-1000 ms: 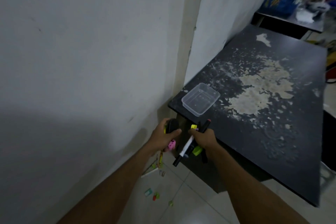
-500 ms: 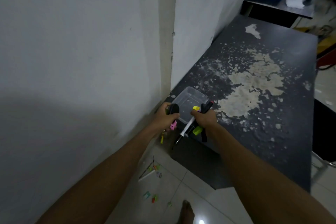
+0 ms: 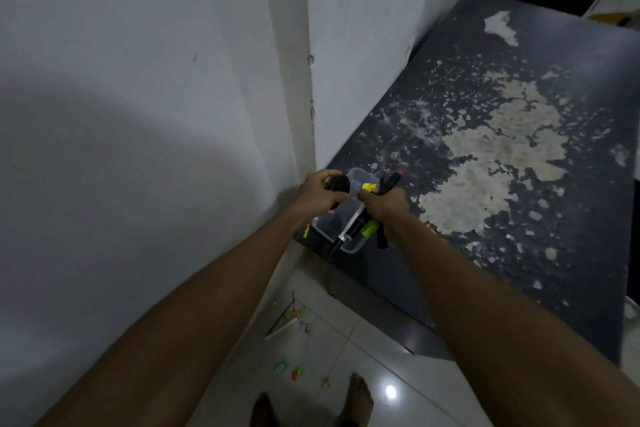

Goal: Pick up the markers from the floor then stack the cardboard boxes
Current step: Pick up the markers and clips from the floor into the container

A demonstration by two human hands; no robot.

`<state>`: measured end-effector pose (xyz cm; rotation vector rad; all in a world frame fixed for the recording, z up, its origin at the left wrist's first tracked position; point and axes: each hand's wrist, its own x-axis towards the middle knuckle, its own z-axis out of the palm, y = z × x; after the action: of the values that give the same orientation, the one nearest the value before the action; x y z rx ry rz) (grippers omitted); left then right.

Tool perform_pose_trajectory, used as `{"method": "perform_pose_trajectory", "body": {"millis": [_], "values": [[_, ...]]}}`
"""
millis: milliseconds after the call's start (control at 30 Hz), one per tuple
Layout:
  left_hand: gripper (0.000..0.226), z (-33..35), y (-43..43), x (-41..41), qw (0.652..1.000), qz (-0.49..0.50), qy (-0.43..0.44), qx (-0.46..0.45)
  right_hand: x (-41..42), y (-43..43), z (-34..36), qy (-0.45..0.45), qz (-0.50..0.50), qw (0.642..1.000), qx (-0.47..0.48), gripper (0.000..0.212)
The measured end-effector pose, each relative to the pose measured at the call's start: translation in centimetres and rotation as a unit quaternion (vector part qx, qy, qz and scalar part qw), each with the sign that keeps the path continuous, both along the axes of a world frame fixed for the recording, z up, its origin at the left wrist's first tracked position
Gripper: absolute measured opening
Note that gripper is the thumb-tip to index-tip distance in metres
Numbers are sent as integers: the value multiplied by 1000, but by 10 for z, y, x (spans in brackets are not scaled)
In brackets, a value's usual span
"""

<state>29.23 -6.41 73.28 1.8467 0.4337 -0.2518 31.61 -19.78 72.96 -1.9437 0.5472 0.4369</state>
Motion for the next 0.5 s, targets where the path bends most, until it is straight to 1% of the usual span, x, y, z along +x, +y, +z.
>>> {"method": "perform_pose_trajectory", "body": {"millis": [267,400,500], "values": [[43,-22,3,18,999,-53,7,-8,7,13,-15,8,-12,1000,-3,40],[42,-28,0,25,998,-64,5,-15,13,14,-14,16,-31,999,-19,45],[44,-30,-5,32,997,-77,-1,-7,15,13,-14,13,-50,998,-22,40]]}}
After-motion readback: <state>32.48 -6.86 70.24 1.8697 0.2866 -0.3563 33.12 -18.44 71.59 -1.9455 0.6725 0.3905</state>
